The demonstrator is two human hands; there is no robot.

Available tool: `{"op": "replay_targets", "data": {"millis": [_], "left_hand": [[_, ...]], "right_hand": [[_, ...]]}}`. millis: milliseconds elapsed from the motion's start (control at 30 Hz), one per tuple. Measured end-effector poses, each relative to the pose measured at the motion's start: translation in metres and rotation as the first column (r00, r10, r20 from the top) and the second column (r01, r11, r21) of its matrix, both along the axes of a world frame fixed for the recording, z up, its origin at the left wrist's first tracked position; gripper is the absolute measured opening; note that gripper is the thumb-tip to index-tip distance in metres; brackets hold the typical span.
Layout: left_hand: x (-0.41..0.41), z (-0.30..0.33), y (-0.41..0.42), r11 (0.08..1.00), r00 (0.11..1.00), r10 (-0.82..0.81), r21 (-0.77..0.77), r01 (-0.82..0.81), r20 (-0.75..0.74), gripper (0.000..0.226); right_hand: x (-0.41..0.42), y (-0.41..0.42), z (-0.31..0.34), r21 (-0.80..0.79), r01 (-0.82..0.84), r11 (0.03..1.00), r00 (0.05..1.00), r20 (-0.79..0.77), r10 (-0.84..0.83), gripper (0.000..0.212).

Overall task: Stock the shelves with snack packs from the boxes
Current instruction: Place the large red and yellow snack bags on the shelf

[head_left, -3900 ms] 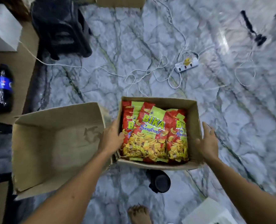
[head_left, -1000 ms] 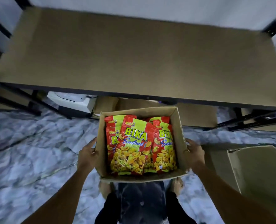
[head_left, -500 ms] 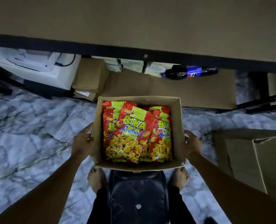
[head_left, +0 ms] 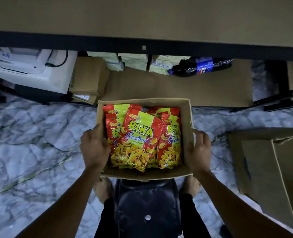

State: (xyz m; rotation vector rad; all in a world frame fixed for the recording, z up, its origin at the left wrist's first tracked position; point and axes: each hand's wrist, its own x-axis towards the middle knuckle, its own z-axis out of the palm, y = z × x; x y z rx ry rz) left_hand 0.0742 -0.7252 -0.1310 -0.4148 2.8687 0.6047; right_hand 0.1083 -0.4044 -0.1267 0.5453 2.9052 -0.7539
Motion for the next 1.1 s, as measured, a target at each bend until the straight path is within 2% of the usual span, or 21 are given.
{"op": "replay_targets", "data": {"millis": [33,100,167,267,400,467,567,633,700,767,833,1033,1100], "left_hand": [[-0.003,0.004,0.007,0.999,0.999,-0.034,0.006,0.034,-0.024,0.051],[-0.013,0.011,0.024,0.989,0.995,-0.094,0.121,0.090,0.023,0.046],[-0.022,0.009,0.042,0.961,0.982,-0.120,0.264,0.079,0.143,0.046],[-0.032,-0.003,0.058,0.943,0.958,-0.080,0.334,-0.017,0.275,0.067],[-0.043,-0.018,0.068,0.955,0.949,0.027,0.272,-0.117,0.313,0.088],[-0.042,-0.031,0.069,0.916,0.935,0.079,0.345,-0.205,0.345,0.096],[-0.033,-0.051,0.068,0.817,0.908,0.090,0.491,-0.302,0.410,0.088],[-0.030,-0.061,0.068,0.760,0.897,0.095,0.551,-0.346,0.432,0.075],[-0.027,-0.067,0.064,0.708,0.883,0.136,0.579,-0.404,0.450,0.081],[-0.025,-0.071,0.059,0.688,0.886,0.163,0.594,-0.417,0.434,0.080],[-0.027,-0.069,0.058,0.676,0.905,0.135,0.630,-0.382,0.404,0.077],[-0.049,-0.057,0.054,0.679,0.955,0.132,0.678,-0.283,0.267,0.101],[-0.052,-0.053,0.054,0.687,0.970,0.127,0.687,-0.236,0.207,0.101]], "right_hand": [[-0.001,-0.006,0.002,-0.029,-0.031,0.999,0.999,-0.042,0.029,0.038],[-0.008,-0.014,0.007,-0.124,-0.046,0.991,0.999,-0.017,0.044,0.027],[-0.019,-0.014,0.009,-0.220,0.033,0.975,0.988,0.154,0.001,0.031],[-0.034,-0.011,0.001,-0.246,0.161,0.956,0.900,0.433,-0.040,0.042],[-0.051,-0.014,-0.027,-0.326,0.328,0.887,0.828,0.551,-0.103,0.060],[-0.051,-0.009,-0.045,-0.337,0.403,0.851,0.789,0.598,-0.137,0.070],[-0.038,0.006,-0.062,-0.443,0.488,0.752,0.759,0.642,-0.113,0.051],[-0.027,0.009,-0.073,-0.519,0.534,0.667,0.757,0.646,-0.103,0.043],[-0.018,-0.001,-0.083,-0.545,0.588,0.598,0.759,0.626,-0.176,0.059],[-0.012,-0.013,-0.089,-0.542,0.588,0.601,0.780,0.578,-0.242,0.089],[-0.013,-0.018,-0.090,-0.569,0.545,0.615,0.818,0.521,-0.244,0.102],[-0.064,-0.001,-0.074,-0.723,0.387,0.572,0.905,0.417,-0.086,0.108],[-0.075,-0.003,-0.070,-0.744,0.291,0.601,0.940,0.338,-0.036,0.112]]}}
